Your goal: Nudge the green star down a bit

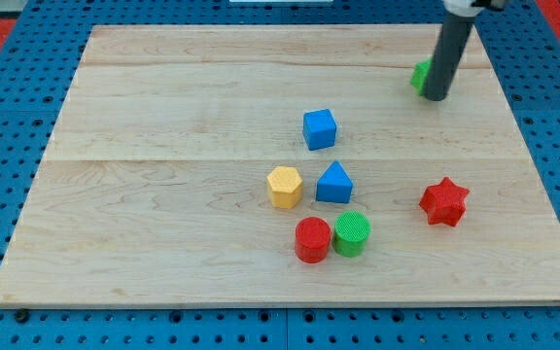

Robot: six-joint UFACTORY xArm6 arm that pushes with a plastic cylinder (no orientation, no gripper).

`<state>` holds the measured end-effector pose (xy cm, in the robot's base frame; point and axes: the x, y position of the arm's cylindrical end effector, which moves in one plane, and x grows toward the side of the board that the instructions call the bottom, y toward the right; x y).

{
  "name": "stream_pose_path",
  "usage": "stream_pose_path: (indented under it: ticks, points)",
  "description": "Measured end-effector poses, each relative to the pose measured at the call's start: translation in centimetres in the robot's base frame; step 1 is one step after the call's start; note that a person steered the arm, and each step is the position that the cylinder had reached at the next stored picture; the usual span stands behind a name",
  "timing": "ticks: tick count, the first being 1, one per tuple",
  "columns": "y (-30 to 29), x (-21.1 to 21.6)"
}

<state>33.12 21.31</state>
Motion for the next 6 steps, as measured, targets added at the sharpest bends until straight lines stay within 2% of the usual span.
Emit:
stream_pose_path:
  ticks: [1, 2, 3, 4, 5, 6]
  points:
    - [1.8, -3.4]
    - [-1.0, -7.7]
    - [-5.1, -7.5]
    - [-2.5, -6.3]
    - [0.6, -11.1]
    - [-5.6, -14.0]
